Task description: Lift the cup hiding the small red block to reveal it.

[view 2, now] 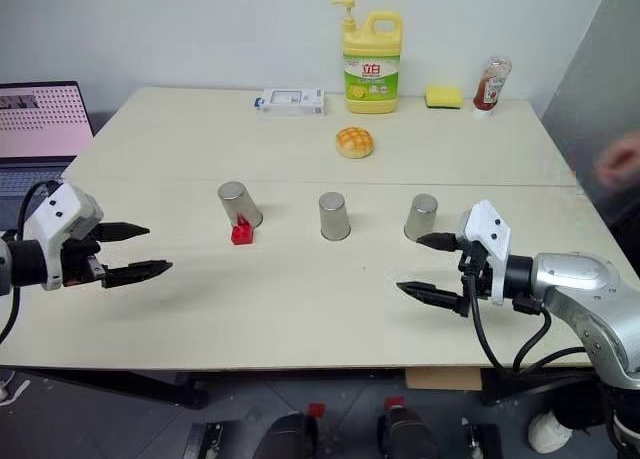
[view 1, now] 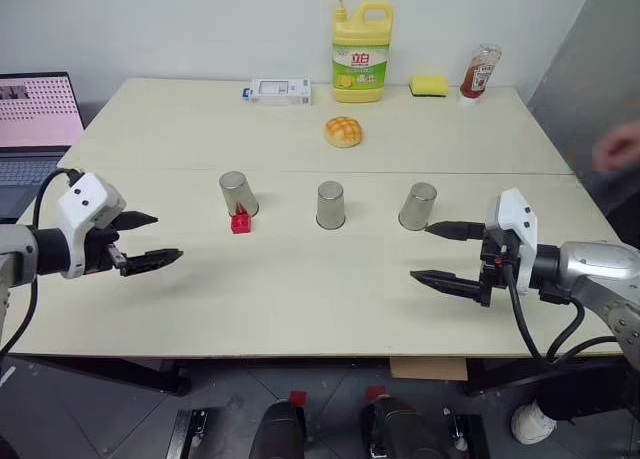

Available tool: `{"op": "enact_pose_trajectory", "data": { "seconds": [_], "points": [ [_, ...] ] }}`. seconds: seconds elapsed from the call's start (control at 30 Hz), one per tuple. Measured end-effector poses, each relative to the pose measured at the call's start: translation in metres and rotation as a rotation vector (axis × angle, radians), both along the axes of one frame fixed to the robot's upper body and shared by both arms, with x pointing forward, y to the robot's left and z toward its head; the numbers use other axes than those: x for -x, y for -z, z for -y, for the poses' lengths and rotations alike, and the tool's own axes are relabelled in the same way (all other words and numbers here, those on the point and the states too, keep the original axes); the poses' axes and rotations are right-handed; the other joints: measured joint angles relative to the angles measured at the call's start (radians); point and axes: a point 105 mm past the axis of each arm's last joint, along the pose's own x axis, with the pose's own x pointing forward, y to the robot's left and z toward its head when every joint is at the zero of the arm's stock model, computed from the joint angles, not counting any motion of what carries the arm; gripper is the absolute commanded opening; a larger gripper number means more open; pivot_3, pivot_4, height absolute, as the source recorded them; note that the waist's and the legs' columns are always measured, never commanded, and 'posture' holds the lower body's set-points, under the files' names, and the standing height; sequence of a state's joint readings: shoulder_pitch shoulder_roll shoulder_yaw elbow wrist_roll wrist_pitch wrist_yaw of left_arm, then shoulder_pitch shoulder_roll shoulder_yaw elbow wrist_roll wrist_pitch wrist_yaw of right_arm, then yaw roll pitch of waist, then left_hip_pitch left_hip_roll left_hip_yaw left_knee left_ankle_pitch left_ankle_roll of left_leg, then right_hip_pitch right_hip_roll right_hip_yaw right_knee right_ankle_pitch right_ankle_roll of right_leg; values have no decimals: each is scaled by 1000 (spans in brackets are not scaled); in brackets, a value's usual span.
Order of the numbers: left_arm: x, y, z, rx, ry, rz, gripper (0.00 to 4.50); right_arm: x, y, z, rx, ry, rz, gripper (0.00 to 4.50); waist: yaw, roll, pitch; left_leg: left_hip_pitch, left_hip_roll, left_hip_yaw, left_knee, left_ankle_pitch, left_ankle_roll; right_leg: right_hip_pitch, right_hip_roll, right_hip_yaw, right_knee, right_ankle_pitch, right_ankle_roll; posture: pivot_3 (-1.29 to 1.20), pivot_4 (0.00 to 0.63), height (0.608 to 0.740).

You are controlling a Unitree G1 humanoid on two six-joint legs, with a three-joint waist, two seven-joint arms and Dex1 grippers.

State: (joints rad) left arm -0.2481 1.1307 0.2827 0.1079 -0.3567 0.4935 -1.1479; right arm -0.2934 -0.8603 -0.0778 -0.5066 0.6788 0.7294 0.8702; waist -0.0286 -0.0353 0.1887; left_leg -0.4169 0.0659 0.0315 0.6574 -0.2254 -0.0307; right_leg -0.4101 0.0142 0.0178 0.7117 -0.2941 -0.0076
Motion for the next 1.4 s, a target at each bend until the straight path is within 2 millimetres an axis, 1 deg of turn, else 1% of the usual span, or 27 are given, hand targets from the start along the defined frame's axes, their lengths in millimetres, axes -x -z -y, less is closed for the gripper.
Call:
{"op": "enact_pose_trajectory", "data": {
  "seconds": [0.27, 0.47, 0.63, 0.97, 1.4],
  "points": [
    [4, 2, 1, -8, 1, 1, 4490, 0, 0, 0, -1, -1, 1, 4500, 0, 0, 0, 0, 0, 0, -1, 0, 0, 0, 0, 0, 0, 0, 0, 0, 150, 740],
    [3, 3, 0, -10, -15, 7, 4490, -2, -2, 1, 3, 4, 10, 4500, 0, 0, 0, 0, 0, 0, -1, 0, 0, 0, 0, 0, 0, 0, 0, 0, 150, 740],
    [2, 0, 5, -18, -9, 19, 4490, -3, -2, 1, 2, 5, 14, 4500, 0, 0, 0, 0, 0, 0, -1, 0, 0, 0, 0, 0, 0, 0, 0, 0, 150, 740],
    [3, -2, 11, 1, 10, 17, 4490, -5, 2, 6, 1, 31, -1, 4500, 0, 0, 0, 0, 0, 0, -1, 0, 0, 0, 0, 0, -1, 0, 0, 0, 150, 740],
    [4, -1, 14, 12, 11, 1, 4490, -7, -5, 17, -9, 63, 6, 4500, 0, 0, 0, 0, 0, 0, -2, 0, 0, 0, 0, 0, -1, 0, 0, 0, 150, 740]
  ]
}}
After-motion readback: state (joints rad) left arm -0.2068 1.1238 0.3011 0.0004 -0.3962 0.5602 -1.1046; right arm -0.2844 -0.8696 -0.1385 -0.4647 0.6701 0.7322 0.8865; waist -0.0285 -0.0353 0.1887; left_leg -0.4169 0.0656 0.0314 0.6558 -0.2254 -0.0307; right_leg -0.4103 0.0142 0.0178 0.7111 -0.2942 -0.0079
